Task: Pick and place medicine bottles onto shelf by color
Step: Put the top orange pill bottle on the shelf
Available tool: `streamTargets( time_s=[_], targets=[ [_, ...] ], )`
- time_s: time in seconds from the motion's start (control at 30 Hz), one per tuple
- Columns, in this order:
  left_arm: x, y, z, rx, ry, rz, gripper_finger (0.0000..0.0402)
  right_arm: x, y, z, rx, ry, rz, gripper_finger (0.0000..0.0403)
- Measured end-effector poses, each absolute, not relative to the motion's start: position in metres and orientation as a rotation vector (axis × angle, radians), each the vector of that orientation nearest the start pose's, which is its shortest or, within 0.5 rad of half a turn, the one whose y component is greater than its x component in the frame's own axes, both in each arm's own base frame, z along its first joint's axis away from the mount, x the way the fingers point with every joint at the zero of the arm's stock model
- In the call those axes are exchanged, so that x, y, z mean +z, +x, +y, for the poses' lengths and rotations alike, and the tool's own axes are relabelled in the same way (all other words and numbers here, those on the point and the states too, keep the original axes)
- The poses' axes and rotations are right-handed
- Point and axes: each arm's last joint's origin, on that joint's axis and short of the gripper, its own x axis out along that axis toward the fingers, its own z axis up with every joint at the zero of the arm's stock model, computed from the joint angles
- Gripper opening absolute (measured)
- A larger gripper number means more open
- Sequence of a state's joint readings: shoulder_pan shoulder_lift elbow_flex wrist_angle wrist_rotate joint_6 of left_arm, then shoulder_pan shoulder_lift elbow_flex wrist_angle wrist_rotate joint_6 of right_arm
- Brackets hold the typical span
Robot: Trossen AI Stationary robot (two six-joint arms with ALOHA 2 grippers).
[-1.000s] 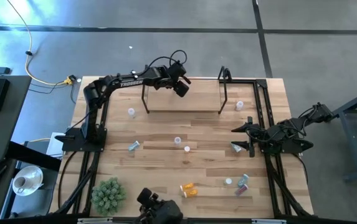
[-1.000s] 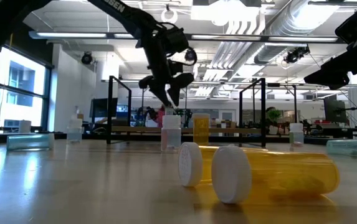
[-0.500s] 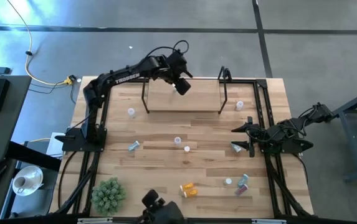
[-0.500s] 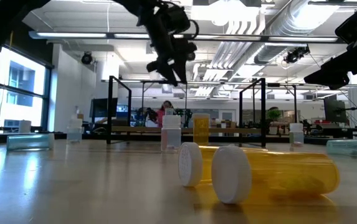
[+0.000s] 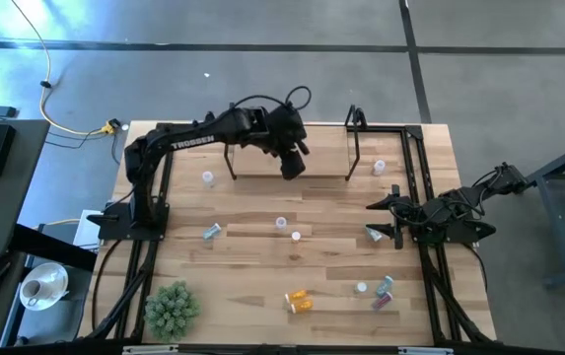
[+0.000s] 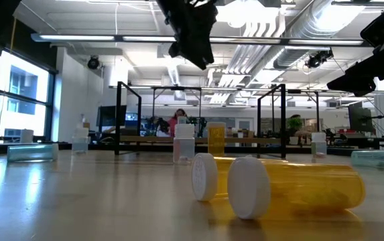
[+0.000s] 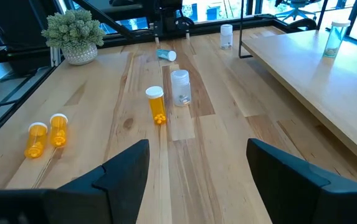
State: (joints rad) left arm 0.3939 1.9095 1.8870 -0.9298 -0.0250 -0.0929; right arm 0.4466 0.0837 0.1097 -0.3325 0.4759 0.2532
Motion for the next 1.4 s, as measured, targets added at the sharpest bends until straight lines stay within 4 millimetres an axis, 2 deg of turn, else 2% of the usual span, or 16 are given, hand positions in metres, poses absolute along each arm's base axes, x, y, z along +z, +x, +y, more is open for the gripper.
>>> streamTargets(
  time_s=[0.1,0.2,0.3,0.5,0.63,0.87,1.13,1.27,1.4],
  targets=[
    [0.325,0.383,0.141,0.394,-0.243,0.956,0.0188,0.164,0.086,0.027,-0.063,0.115,0.269,0.0259],
    [0.311,0.388,0.127,0.365,-0.222,0.959,0.0188,0.164,0.086,0.027,-0.064,0.115,0.269,0.0259],
    [0.3,0.385,0.115,0.345,-0.219,0.951,0.0188,0.164,0.086,0.027,-0.063,0.115,0.269,0.0259],
    [0.29,0.358,0.095,0.333,-0.22,0.96,0.0188,0.164,0.086,0.027,-0.064,0.115,0.27,0.0259],
    [0.289,0.338,0.08,0.313,-0.219,0.862,0.0188,0.164,0.086,0.027,-0.063,0.115,0.27,0.0259],
    [0.271,0.306,0.05,0.247,-0.2,0.685,0.0188,0.164,0.086,0.027,-0.064,0.115,0.27,0.0259],
    [0.244,0.273,0.024,0.183,-0.222,0.573,0.0188,0.164,0.086,0.027,-0.064,0.114,0.271,0.0259],
    [0.23,0.263,0.013,0.146,-0.24,0.507,0.0188,0.164,0.086,0.027,-0.062,0.115,0.269,0.0259],
    [0.229,0.257,0.006,0.101,-0.24,0.444,0.0188,0.164,0.086,0.027,-0.055,0.073,0.271,0.0259]
  ],
)
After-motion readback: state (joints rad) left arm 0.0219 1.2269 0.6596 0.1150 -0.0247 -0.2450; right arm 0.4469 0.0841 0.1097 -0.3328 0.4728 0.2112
